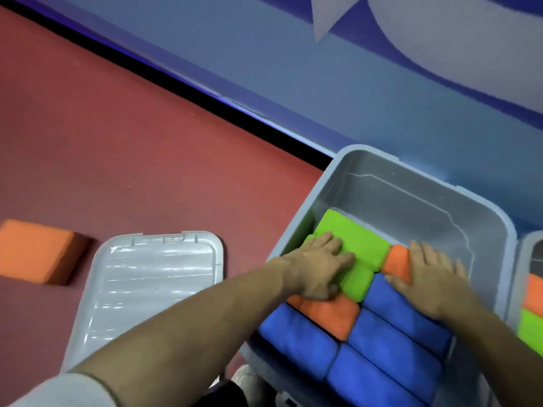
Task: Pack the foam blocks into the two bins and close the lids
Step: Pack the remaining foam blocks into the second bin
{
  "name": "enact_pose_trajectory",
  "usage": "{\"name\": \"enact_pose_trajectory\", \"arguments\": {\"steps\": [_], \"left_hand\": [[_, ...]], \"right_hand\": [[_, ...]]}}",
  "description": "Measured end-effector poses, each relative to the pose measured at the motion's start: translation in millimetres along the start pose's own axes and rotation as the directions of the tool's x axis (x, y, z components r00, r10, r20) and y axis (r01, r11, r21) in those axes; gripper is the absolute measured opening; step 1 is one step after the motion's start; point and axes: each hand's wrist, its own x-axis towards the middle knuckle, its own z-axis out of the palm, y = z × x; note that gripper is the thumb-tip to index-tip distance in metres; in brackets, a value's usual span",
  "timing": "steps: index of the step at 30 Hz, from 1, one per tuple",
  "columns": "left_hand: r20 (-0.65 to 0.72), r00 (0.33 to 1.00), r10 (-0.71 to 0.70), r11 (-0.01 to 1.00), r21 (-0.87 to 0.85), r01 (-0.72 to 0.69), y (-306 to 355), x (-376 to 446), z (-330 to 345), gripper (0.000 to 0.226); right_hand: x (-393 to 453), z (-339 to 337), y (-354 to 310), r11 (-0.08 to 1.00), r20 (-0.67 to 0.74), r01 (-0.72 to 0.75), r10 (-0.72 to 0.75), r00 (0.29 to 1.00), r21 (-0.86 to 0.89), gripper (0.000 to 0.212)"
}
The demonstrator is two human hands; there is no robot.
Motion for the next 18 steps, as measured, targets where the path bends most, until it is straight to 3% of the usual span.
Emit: {"name": "enact_pose_trajectory", "arguments": {"steps": [2,4,7,9,14,16,18], "left_hand": [[-0.071,0.997,-0.028,0.999,-0.029,0.026,-35,-77,-11,0.057],[-0.068,0.96,-0.272,0.961,-0.062,0.268,-73,-177,-17,0.053],[0.045,0.745,-0.666,0.745,-0.013,0.667,-101,-350,-15,0.052],[0.14,0.586,-0.798,0.599,0.076,0.797,-93,-455,-3,0.055],[0.266,0.317,-0.91,0.351,0.089,0.932,-57,-611,64,0.072],[0.297,0.275,-0.914,0.297,0.029,0.954,-41,-632,90,0.073],[0.304,0.282,-0.91,0.281,-0.05,0.959,-29,-632,111,0.071]], "right_hand": [[-10,-19,-32,0.991,-0.091,0.135,-0.134,0.987,0.002,0.085],[-25,-48,-77,0.974,-0.122,0.224,-0.218,0.968,0.039,0.081],[-56,-104,-149,0.927,-0.287,0.375,-0.353,0.891,0.023,0.073],[-84,-143,-198,0.882,-0.374,0.47,-0.438,0.817,-0.006,0.072],[-163,-194,-332,0.698,-0.392,0.695,-0.696,0.601,-0.174,0.07],[-203,-197,-381,0.588,-0.327,0.769,-0.8,0.504,-0.253,0.071],[-240,-196,-426,0.467,-0.22,0.83,-0.883,0.416,-0.305,0.078]]}}
